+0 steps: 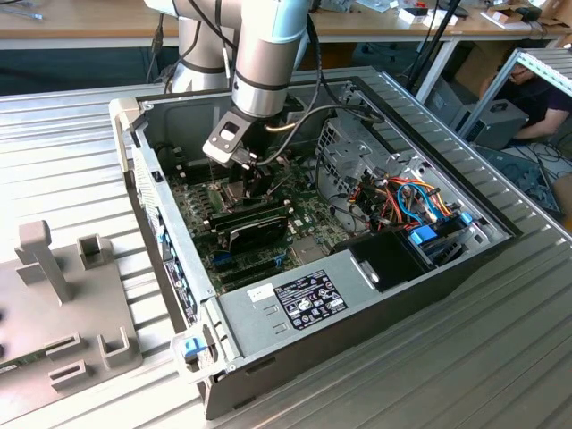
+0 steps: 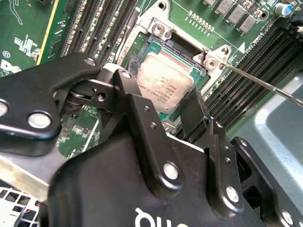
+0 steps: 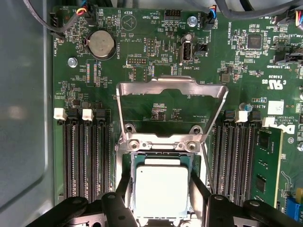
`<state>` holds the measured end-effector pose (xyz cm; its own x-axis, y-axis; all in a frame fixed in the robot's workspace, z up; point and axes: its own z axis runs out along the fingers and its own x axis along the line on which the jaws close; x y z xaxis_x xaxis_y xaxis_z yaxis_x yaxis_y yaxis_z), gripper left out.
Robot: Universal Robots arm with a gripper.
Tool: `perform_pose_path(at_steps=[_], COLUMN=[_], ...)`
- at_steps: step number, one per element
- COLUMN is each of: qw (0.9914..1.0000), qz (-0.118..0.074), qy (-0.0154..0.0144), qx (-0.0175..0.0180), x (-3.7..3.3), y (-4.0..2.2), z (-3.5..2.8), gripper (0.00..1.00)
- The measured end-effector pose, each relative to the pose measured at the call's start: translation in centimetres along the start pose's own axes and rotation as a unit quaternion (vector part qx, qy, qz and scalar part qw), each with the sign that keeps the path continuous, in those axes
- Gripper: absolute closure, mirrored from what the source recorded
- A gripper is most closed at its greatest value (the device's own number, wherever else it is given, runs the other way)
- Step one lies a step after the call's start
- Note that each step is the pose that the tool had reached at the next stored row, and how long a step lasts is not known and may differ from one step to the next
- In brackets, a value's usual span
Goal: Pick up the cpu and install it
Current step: 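Place the cpu into insertion slot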
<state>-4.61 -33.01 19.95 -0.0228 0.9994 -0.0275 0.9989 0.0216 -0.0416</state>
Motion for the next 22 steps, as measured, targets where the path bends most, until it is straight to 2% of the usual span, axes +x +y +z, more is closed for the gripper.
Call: perform_pose_path(at_steps=[9,11,13,20,21,22], qw=[1.0,1.0,1.0,1.0,1.0,0.99997], qz=[0.0,0.0,0.0,0.0,0.0,0.0], qy=[0.0,-0.0005,-0.0007,-0.0014,-0.0014,-0.0014], qx=[0.0,0.0,0.0,-0.0002,-0.0013,-0.0072], x=[-0.02,-0.01,-0.02,-0.02,-0.02,-0.01], y=[-0.06,-0.08,-0.1,-0.25,-0.36,-0.62], z=[-1.44,-2.1,-2.38,-2.45,-2.45,-2.43], gripper=[0.38,0.38,0.38,0.38,0.38,0.38])
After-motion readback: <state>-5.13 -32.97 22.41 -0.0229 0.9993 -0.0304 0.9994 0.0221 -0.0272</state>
